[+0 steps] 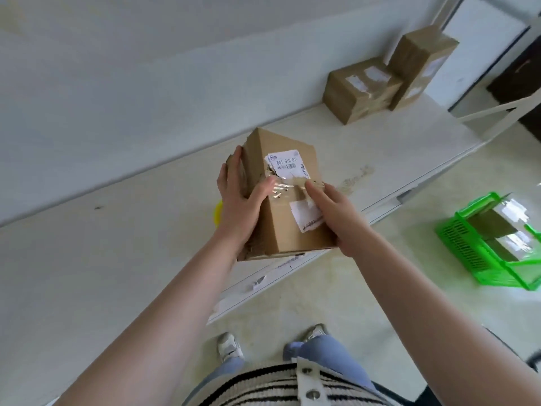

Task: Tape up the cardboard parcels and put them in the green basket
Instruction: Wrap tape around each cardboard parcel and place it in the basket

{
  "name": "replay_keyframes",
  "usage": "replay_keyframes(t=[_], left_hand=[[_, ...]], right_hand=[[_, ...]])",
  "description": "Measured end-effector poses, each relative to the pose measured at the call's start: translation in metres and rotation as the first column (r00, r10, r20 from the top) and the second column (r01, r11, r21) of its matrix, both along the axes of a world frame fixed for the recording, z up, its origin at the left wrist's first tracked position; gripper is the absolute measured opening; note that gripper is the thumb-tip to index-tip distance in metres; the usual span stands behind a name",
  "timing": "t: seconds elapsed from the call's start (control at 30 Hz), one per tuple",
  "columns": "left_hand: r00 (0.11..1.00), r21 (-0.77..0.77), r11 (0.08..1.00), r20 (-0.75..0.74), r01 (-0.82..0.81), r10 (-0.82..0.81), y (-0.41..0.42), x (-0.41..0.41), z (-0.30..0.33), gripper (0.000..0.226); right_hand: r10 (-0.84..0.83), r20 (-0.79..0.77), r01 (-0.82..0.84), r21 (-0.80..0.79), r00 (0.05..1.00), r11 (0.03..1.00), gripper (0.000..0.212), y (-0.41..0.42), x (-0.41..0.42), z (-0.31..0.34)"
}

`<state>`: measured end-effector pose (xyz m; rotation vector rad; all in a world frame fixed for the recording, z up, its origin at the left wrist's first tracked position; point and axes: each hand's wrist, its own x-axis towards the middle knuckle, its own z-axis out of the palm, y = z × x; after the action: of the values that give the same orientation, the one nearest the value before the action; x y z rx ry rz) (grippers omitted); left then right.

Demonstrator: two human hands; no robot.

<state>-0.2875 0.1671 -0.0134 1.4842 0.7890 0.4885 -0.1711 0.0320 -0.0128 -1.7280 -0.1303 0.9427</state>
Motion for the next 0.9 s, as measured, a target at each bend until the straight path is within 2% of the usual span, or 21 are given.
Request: replay_keyframes(t=[0.03,0.1,0.23,0.33,0.37,0.43,0.57,0.83,0.9], left_hand=[[0.999,-0.022,0.999,0.013,0.042,-0.042,-0.008,0.013,-0.002,0.085],[0.989,-0.067,0.987,0.046,0.147,-0.144,-0.026,0.041,-0.008,0.08],[0.946,-0.053,0.945,-0.009,0.323,-0.324,-0.073,0.115,-0.012,0.079],[0.902,-0.084,0.902,-0.051,0.424,-0.429,-0.119,0.177,-0.013,0.068],[0.886,-0.107,0.888,-0.083,0.447,-0.456,-0.136,0.195,-0.014,0.071],[0.87,-0.17,0.873,-0.12,0.457,-0.479,-0.171,0.228,-0.018,0.08],[0.838,-0.155,0.862,-0.204,0.483,-0.507,-0.231,0.288,-0.032,0.055],[0.636,-0.263,0.688,-0.262,0.676,-0.726,-0.325,0.421,-0.069,0.051],[0.585,-0.279,0.644,-0.269,0.713,-0.765,-0.348,0.46,-0.076,0.049]], right_hand=[[-0.027,-0.028,0.028,0.029,0.999,0.999,0.043,-0.015,0.012,-0.001],[-0.085,-0.017,0.085,0.054,0.996,0.995,0.031,-0.045,0.035,-0.004],[-0.239,0.011,0.237,0.091,0.971,0.967,0.024,-0.109,0.083,-0.007],[-0.371,0.095,0.366,0.063,0.924,0.929,0.016,-0.159,0.121,-0.009],[-0.398,0.114,0.394,0.058,0.91,0.917,0.014,-0.175,0.133,-0.01],[-0.453,0.14,0.451,0.051,0.88,0.891,0.013,-0.205,0.154,-0.013],[-0.586,0.117,0.587,0.027,0.802,0.809,0.012,-0.255,0.191,-0.03],[-0.799,0.04,0.8,-0.035,0.6,0.599,0.012,-0.344,0.281,-0.078],[-0.834,0.038,0.834,-0.056,0.551,0.548,0.018,-0.364,0.311,-0.083]])
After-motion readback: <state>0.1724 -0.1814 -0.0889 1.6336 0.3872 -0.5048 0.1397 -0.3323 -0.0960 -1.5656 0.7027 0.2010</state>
